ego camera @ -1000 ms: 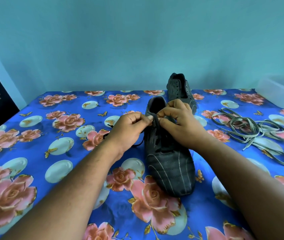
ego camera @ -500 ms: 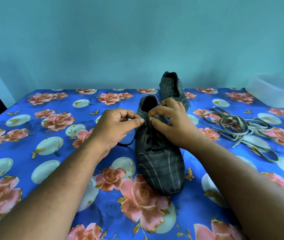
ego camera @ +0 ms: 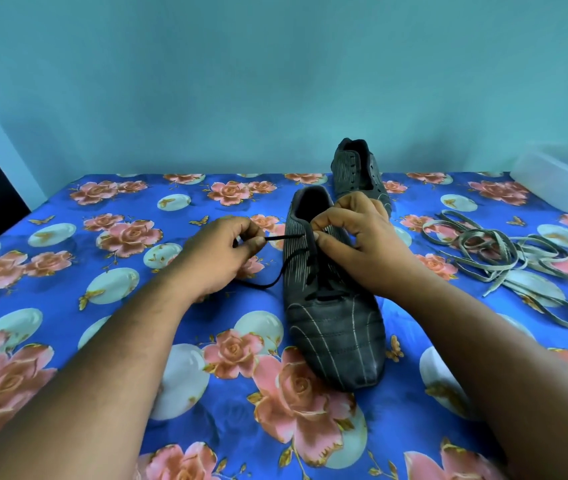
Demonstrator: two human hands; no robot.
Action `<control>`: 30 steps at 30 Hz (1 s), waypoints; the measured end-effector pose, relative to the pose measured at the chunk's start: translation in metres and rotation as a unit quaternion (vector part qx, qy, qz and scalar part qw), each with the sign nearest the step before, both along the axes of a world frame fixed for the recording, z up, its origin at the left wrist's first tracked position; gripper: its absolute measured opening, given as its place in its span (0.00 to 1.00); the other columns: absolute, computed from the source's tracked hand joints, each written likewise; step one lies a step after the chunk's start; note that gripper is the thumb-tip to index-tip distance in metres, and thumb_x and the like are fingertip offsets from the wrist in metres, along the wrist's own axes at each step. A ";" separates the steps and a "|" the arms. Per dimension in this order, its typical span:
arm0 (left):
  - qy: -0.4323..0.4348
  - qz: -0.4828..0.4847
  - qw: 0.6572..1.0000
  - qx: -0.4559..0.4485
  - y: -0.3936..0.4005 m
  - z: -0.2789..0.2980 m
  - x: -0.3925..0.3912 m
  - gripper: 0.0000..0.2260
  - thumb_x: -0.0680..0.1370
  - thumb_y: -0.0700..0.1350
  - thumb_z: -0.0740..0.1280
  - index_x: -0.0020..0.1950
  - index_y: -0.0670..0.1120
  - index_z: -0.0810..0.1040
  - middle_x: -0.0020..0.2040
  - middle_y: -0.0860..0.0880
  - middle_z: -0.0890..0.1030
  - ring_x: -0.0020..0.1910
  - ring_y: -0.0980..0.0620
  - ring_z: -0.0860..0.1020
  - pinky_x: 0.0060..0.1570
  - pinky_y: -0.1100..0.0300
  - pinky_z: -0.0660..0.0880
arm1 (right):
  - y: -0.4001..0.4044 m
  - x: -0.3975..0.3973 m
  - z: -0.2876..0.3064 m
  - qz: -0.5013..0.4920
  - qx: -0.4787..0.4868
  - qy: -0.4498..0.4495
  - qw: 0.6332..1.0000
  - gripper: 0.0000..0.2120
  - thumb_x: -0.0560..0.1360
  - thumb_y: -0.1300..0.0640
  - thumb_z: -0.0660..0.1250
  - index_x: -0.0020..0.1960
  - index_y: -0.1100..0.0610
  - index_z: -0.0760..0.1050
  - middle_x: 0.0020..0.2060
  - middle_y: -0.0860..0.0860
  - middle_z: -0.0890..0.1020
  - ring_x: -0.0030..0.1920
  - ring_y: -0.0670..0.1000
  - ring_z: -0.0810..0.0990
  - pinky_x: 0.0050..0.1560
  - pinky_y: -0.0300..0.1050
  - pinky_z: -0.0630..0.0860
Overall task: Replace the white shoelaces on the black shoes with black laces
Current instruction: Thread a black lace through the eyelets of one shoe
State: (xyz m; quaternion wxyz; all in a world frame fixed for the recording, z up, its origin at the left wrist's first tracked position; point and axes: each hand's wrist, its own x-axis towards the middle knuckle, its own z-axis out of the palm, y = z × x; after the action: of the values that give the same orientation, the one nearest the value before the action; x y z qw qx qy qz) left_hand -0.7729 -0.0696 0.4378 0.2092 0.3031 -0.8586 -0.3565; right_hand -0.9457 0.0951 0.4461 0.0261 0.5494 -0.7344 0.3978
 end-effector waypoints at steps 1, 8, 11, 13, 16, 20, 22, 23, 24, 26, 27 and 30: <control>-0.037 0.027 0.995 -0.086 -0.004 -0.001 0.001 0.05 0.82 0.52 0.67 0.48 0.53 0.79 0.48 0.54 0.79 0.47 0.50 0.79 0.55 0.46 0.76 | 0.000 0.000 0.000 0.001 -0.001 0.002 1.000 0.11 0.75 0.43 0.66 0.54 0.42 0.81 0.50 0.45 0.70 0.59 0.50 0.66 0.66 0.62 0.67; -0.161 0.242 0.929 -0.228 -0.030 -0.005 0.020 0.08 0.84 0.50 0.64 0.58 0.56 0.82 0.66 0.47 0.75 0.69 0.41 0.66 0.64 0.41 0.62 | 0.002 -0.001 0.000 -0.004 0.001 0.002 1.000 0.12 0.74 0.40 0.64 0.54 0.40 0.80 0.49 0.43 0.70 0.58 0.50 0.66 0.65 0.61 0.68; -0.197 0.303 0.905 -0.224 -0.040 -0.007 0.030 0.09 0.83 0.47 0.64 0.60 0.56 0.81 0.66 0.46 0.74 0.69 0.42 0.65 0.65 0.39 0.62 | 0.003 -0.001 0.000 -0.002 0.004 0.007 1.000 0.12 0.74 0.40 0.64 0.54 0.40 0.80 0.49 0.43 0.69 0.58 0.50 0.66 0.65 0.62 0.68; -0.208 0.329 0.893 -0.225 -0.043 -0.008 0.033 0.11 0.81 0.45 0.65 0.61 0.56 0.81 0.66 0.46 0.73 0.70 0.42 0.64 0.66 0.39 0.62 | 0.003 -0.001 0.001 -0.003 0.007 0.009 1.000 0.13 0.74 0.40 0.63 0.54 0.40 0.80 0.49 0.43 0.69 0.57 0.50 0.66 0.65 0.62 0.68; -0.223 0.344 0.883 -0.228 -0.042 -0.008 0.034 0.13 0.80 0.43 0.66 0.62 0.56 0.81 0.67 0.46 0.73 0.71 0.42 0.62 0.67 0.39 0.60 | 0.003 -0.002 0.001 -0.004 0.006 0.009 1.000 0.13 0.74 0.39 0.63 0.54 0.40 0.80 0.49 0.43 0.69 0.57 0.49 0.65 0.64 0.62 0.68; -0.258 0.302 0.886 -0.239 -0.038 -0.008 0.030 0.16 0.80 0.42 0.64 0.64 0.57 0.79 0.69 0.47 0.72 0.72 0.43 0.63 0.68 0.40 0.60 | 0.003 -0.005 -0.002 0.002 -0.004 0.004 1.000 0.10 0.75 0.39 0.65 0.54 0.38 0.79 0.48 0.41 0.69 0.57 0.47 0.64 0.64 0.63 0.68; -0.195 0.260 0.914 -0.242 -0.035 -0.008 0.026 0.13 0.81 0.45 0.65 0.65 0.55 0.77 0.68 0.47 0.74 0.70 0.42 0.67 0.66 0.41 0.64 | 0.003 -0.005 -0.003 0.002 -0.006 0.004 1.000 0.13 0.75 0.35 0.63 0.55 0.37 0.79 0.47 0.38 0.68 0.58 0.47 0.64 0.65 0.63 0.68; -0.143 0.230 0.934 -0.233 -0.032 -0.006 0.024 0.11 0.82 0.47 0.66 0.64 0.53 0.76 0.65 0.47 0.76 0.67 0.41 0.72 0.64 0.43 0.68 | 0.003 -0.005 -0.003 0.000 -0.007 0.002 1.000 0.15 0.75 0.33 0.60 0.55 0.37 0.79 0.47 0.37 0.68 0.58 0.46 0.64 0.65 0.62 0.67; -0.096 0.195 0.953 -0.211 -0.027 -0.004 0.023 0.10 0.81 0.51 0.66 0.62 0.51 0.74 0.60 0.47 0.78 0.61 0.42 0.77 0.58 0.46 0.72 | 0.004 -0.004 -0.002 -0.002 -0.010 0.000 1.000 0.17 0.74 0.32 0.58 0.55 0.37 0.79 0.47 0.36 0.69 0.58 0.46 0.64 0.65 0.61 0.67; -0.060 0.122 0.978 -0.159 -0.013 0.003 0.020 0.12 0.80 0.58 0.67 0.55 0.51 0.72 0.48 0.50 0.79 0.44 0.46 0.80 0.39 0.52 0.73 | 0.004 -0.004 -0.001 -0.003 -0.021 -0.003 1.000 0.18 0.75 0.31 0.57 0.54 0.37 0.80 0.47 0.36 0.69 0.59 0.46 0.64 0.65 0.60 0.68; -0.058 0.078 0.986 -0.134 -0.005 0.007 0.019 0.14 0.79 0.61 0.67 0.51 0.51 0.72 0.42 0.52 0.78 0.38 0.49 0.79 0.32 0.55 0.70 | 0.005 -0.004 0.000 -0.002 -0.029 -0.004 1.000 0.18 0.75 0.32 0.57 0.54 0.38 0.80 0.47 0.36 0.70 0.59 0.46 0.65 0.65 0.59 0.68; -0.038 -0.071 0.995 -0.060 0.011 0.011 0.015 0.20 0.73 0.69 0.69 0.44 0.51 0.77 0.36 0.52 0.79 0.34 0.54 0.74 0.35 0.55 0.71 | 0.006 -0.004 0.004 -0.002 -0.066 -0.012 0.998 0.13 0.77 0.37 0.61 0.53 0.40 0.81 0.48 0.40 0.73 0.59 0.49 0.69 0.64 0.57 0.70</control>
State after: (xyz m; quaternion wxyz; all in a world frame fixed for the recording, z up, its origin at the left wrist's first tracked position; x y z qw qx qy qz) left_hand -0.7581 -0.0588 0.4484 0.1683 0.2414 -0.9052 -0.3066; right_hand -0.9500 0.1009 0.4502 0.0544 0.5406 -0.7075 0.4519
